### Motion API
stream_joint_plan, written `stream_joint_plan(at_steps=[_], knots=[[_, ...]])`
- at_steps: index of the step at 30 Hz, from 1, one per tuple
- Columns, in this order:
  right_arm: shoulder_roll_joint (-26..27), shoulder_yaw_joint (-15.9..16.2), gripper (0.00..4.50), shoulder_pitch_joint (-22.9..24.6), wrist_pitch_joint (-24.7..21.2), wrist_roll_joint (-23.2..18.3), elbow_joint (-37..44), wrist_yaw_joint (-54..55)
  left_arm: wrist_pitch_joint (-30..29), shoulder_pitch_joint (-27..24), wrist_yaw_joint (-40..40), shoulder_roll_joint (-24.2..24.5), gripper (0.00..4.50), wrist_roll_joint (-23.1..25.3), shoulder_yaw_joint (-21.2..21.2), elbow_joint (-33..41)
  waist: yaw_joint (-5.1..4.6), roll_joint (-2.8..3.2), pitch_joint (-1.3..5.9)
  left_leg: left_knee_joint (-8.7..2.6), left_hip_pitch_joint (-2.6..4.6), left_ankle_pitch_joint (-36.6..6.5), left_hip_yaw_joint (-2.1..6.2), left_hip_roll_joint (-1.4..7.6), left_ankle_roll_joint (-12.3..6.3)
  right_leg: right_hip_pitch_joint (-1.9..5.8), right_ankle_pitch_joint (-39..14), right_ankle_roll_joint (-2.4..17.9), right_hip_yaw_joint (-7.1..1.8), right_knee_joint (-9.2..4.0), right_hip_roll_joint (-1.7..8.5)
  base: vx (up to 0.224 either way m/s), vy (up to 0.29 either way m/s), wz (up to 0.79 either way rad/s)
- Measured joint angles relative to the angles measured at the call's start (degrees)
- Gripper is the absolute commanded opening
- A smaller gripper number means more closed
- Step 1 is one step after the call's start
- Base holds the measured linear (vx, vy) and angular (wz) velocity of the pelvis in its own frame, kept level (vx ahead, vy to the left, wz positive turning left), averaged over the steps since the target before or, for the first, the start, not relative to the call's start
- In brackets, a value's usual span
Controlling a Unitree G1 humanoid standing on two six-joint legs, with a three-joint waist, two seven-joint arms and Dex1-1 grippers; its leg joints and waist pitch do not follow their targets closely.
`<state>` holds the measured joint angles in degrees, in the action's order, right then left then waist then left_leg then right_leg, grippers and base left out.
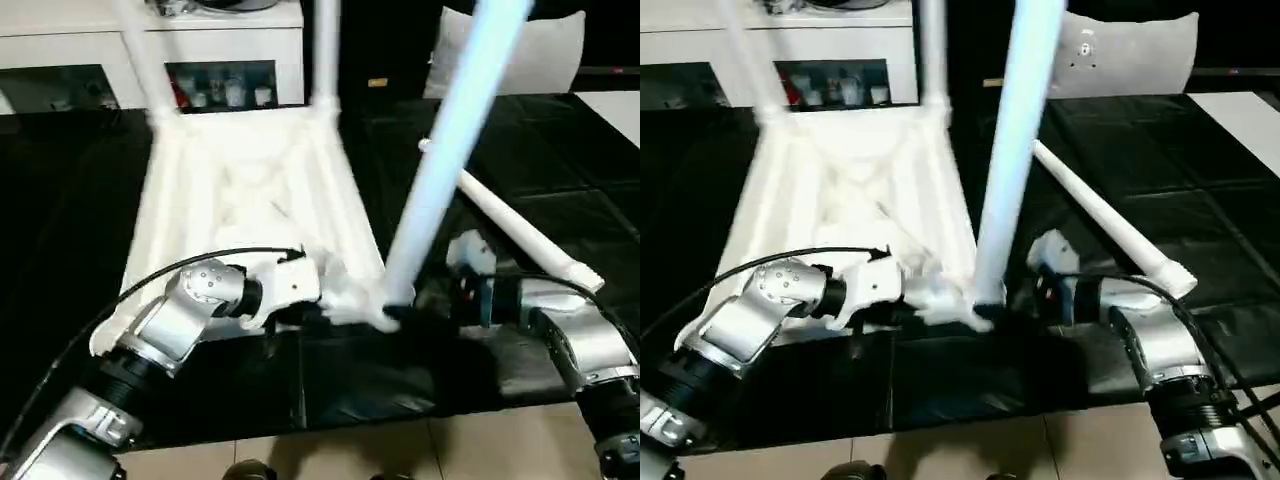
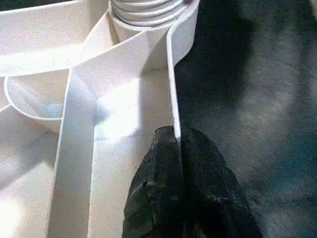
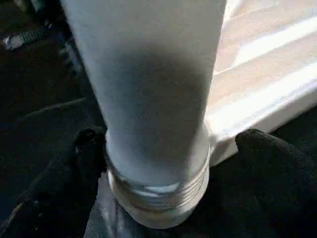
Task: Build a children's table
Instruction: Rotate leg to tighten
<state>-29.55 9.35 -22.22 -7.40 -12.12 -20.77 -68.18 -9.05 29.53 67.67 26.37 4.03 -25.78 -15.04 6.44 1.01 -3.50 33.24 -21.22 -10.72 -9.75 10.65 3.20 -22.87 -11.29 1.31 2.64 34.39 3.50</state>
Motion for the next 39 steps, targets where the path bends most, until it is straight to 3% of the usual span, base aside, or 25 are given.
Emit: stream_joint_plan(at_steps=[9, 15, 21, 26, 30, 32, 36, 38, 39], knots=[[0.12, 0.53, 3.58, -0.36, -0.37, -0.84, -0.75, -3.20, 2.90, 0.77, 1.58, 0.12, 0.00, 0.00, -0.39, -2.23, 0.04, 0.00, 0.00, 0.38, 0.06, -0.04, -0.01, 0.07, 0.10, -0.01, 0.00, -0.01, -0.03, 0.43, 0.00, 0.000, 0.000, 0.00], [0.19, 0.10, 3.02, -0.34, -2.82, -2.83, -0.60, -4.80, 3.71, 0.90, 2.15, 0.12, 0.00, -0.03, -0.38, -2.79, 0.10, 0.00, 0.00, 0.41, 0.07, -0.03, -0.01, 0.09, 0.09, -0.02, -0.02, 0.00, -0.02, 0.50, 0.00, 0.000, 0.000, 0.00], [0.28, -0.32, 2.75, 0.63, -5.02, -3.83, 0.61, -4.86, 2.41, 0.51, 2.67, -0.04, 0.00, -0.97, 0.06, -2.68, 0.16, -0.01, 0.01, 0.44, 0.08, -0.03, -0.02, 0.09, 0.08, -0.01, -0.02, 0.00, -0.03, 0.53, 0.00, 0.000, 0.000, 0.00], [4.29, -1.69, 2.72, 1.60, -7.53, -2.92, 2.05, 2.37, -7.19, -1.17, -1.21, -2.50, 0.00, -1.91, 3.16, -0.31, -0.54, -0.02, 0.04, 0.47, 0.27, -0.16, -0.05, 0.10, 0.43, 0.17, 0.02, 0.05, -0.08, 0.64, 0.00, 0.000, 0.000, 0.00], [11.51, -5.68, 2.72, -0.22, -8.30, -1.24, -1.90, 17.39, -16.11, -1.75, -11.38, -8.50, 0.00, -0.77, 6.26, 0.25, -2.95, -0.02, 0.04, 0.53, 0.47, -0.06, -0.12, 0.09, 0.57, 0.33, -0.03, -0.06, -0.08, 0.53, 0.07, -0.047, 0.007, -0.07], [13.52, -6.99, 2.72, -1.16, -8.36, -0.69, -3.23, 22.74, -18.96, -1.81, -15.40, -11.48, 0.00, -0.62, 7.21, 0.38, -3.70, -0.08, 0.01, 0.55, 0.43, -0.06, -0.12, 0.08, 0.57, 0.24, -0.03, -0.07, -0.06, 0.47, 0.09, 0.000, 0.000, 0.00], [19.33, -9.61, 2.72, -4.17, -8.16, 0.94, -6.62, 36.02, -24.07, -1.81, -26.54, -18.33, 0.00, 1.25, 9.38, 0.85, -4.33, -0.04, 0.05, 0.55, 0.33, -0.06, -0.12, 0.08, 0.56, 0.03, 0.00, -0.11, -0.07, 0.44, 0.08, 0.000, 0.000, 0.00], [20.41, -10.45, 2.72, -4.48, -7.91, 1.01, -7.07, 38.12, -24.91, -1.68, -28.29, -19.37, 0.00, 1.75, 9.25, 1.11, -4.25, -0.04, 0.06, 0.55, 0.25, -0.05, -0.12, 0.08, 0.55, 0.05, 0.05, -0.12, -0.08, 0.44, 0.07, 0.000, 0.000, 0.00], [20.61, -10.67, 3.28, -4.47, -7.66, 1.05, -7.07, 38.45, -25.21, -1.68, -28.58, -19.56, 0.00, 1.90, 9.14, 1.40, -4.23, -0.04, 0.06, 0.55, 0.24, -0.05, -0.12, 0.08, 0.55, 0.04, 0.08, -0.12, -0.08, 0.44, 0.07, 0.000, 0.000, 0.00]])
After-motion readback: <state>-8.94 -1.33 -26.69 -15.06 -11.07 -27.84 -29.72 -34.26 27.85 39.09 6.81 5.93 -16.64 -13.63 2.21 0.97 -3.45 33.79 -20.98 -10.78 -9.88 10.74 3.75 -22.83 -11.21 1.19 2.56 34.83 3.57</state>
